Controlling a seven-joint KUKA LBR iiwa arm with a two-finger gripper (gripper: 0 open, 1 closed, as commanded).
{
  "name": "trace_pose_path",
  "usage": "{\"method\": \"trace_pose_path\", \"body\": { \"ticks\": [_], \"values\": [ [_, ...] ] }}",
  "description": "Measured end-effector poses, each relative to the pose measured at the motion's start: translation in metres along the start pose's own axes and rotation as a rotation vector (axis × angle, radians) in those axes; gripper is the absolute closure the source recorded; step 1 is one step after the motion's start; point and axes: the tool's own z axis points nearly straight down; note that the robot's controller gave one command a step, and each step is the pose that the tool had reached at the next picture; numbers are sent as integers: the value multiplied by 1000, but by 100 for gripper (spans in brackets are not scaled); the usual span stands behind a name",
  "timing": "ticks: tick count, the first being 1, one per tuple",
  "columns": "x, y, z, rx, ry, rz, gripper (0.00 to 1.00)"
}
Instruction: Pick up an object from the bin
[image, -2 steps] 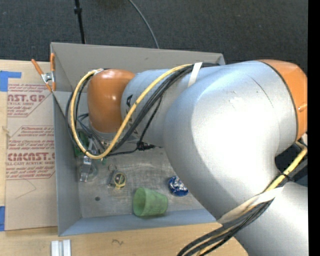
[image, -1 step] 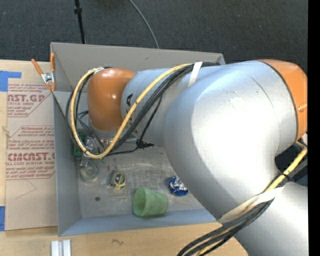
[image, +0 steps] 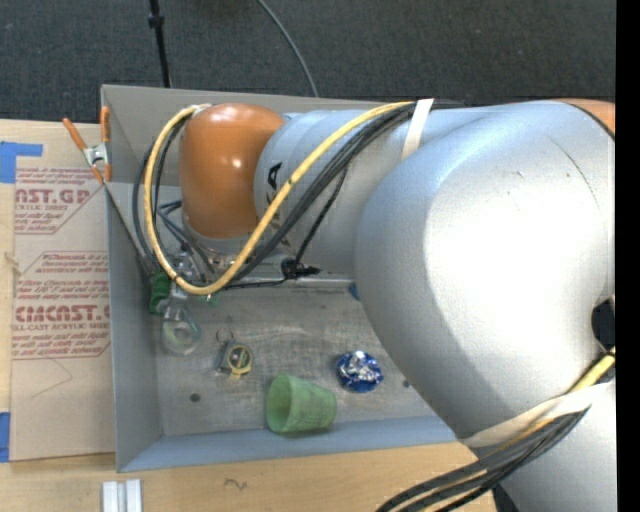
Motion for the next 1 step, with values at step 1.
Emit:
{"method": "trace_pose_path", "body": {
  "ticks": [1],
  "values": [
    [-2, 2, -54, 0, 0, -1, 100]
  ]
}}
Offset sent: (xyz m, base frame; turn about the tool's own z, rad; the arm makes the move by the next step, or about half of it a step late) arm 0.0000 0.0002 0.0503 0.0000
